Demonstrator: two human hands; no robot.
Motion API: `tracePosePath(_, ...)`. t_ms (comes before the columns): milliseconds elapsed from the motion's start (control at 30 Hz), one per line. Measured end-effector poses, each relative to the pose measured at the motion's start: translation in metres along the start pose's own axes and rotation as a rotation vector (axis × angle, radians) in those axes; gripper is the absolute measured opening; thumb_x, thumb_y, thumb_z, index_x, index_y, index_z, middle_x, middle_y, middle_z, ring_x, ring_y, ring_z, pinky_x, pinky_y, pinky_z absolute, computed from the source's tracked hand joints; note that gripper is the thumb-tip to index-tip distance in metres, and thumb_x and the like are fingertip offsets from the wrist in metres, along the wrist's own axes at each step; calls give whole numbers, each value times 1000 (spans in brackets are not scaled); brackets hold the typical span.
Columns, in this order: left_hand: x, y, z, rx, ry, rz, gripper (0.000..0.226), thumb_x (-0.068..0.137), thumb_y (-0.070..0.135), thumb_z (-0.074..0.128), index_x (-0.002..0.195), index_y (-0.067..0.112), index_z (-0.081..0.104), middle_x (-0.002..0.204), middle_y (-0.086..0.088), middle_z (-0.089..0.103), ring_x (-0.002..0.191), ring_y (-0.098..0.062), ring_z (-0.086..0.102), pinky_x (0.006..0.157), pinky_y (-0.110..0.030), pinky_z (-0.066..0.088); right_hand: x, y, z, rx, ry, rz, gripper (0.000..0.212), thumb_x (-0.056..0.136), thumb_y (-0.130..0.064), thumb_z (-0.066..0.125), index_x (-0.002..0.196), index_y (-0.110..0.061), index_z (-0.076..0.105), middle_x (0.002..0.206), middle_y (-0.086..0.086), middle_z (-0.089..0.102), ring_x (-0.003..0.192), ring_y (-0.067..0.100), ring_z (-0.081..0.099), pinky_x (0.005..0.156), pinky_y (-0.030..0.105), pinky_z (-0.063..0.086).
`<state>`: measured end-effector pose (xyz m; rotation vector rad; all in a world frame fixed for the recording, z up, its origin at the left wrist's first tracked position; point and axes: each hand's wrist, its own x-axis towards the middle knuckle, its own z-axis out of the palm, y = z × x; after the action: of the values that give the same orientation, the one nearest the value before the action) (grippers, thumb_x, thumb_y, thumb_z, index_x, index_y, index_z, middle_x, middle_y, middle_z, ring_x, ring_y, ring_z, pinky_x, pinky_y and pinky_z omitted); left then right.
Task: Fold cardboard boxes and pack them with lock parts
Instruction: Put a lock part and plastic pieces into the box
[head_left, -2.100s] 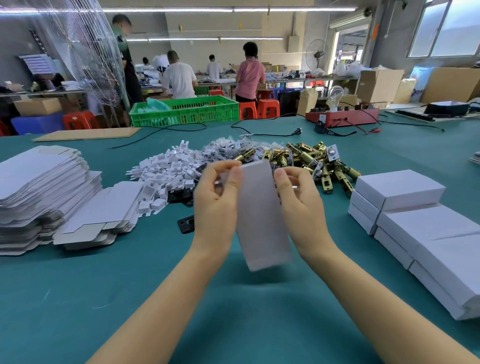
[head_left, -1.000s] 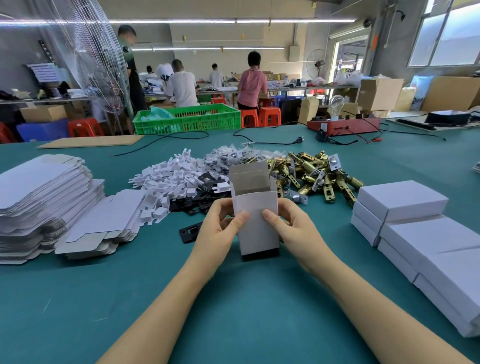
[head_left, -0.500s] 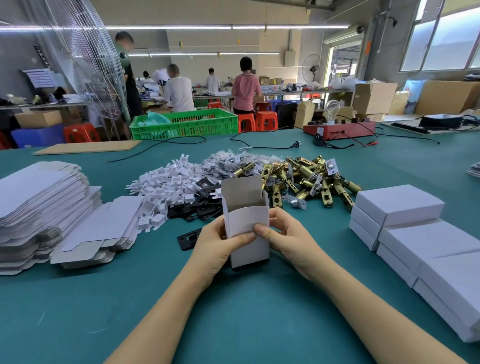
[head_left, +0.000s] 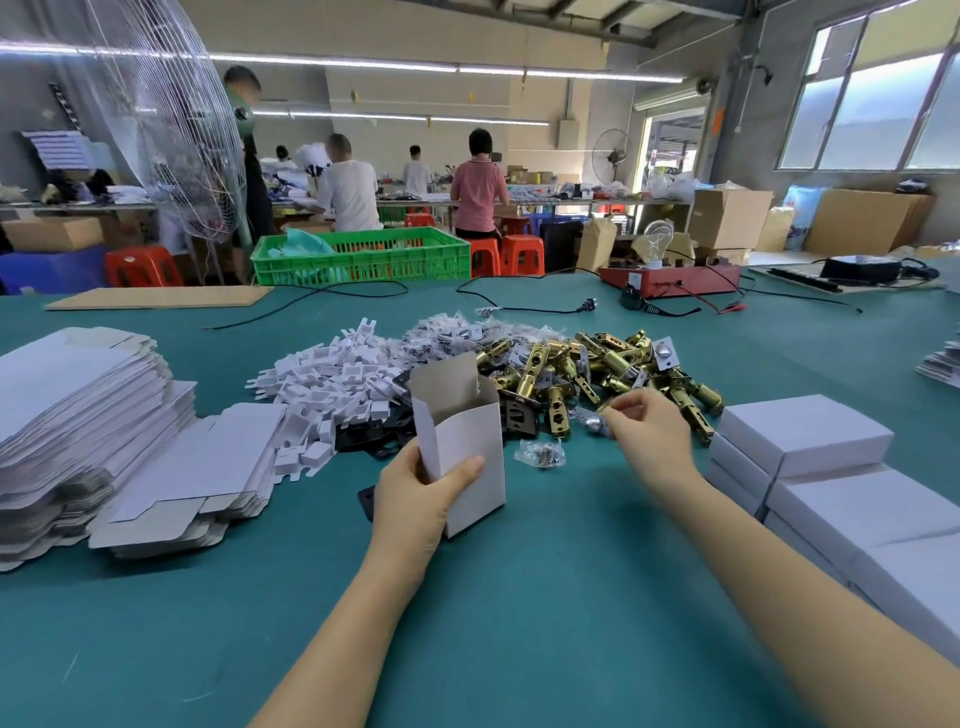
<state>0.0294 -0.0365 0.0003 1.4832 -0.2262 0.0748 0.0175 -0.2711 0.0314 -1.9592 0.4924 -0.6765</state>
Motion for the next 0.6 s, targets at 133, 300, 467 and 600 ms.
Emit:
tracePosePath(133,1,0,0,-5,-13,1,29,78,17,82,95,34,67,90,17,74,87,-9,70,79,-35,59,19,-8,27,-390,-81,-114,17,90,-24,58,89,-7,58,82,4,59,80,23,55,64,31,39)
tracePosePath(300,0,0,1,3,-13,3,27,78,17,82,92,34,67,88,17,73,86,-10,69,83,-41,58,18,-2,53,-749,-152,-157,53,89,-40,62,53,-11,35,52,3,40,49,20,39,43,26,25)
tracePosePath(467,-1,1,1,6,-26,4,24,79,18,81,92,33,68,89,15,73,88,-12,69,85,-43,58,20,-2,57,-750,-131,-134,46,87,-26,59,53,-11,33,54,3,39,53,23,39,43,25,22)
tracePosePath(600,-1,3,1,5,-42,-8,24,79,19,81,94,33,68,90,16,73,87,-10,69,85,-41,58,20,1,48,-668,10,-127,45,81,-25,59,50,-13,29,48,1,30,46,19,28,43,23,18)
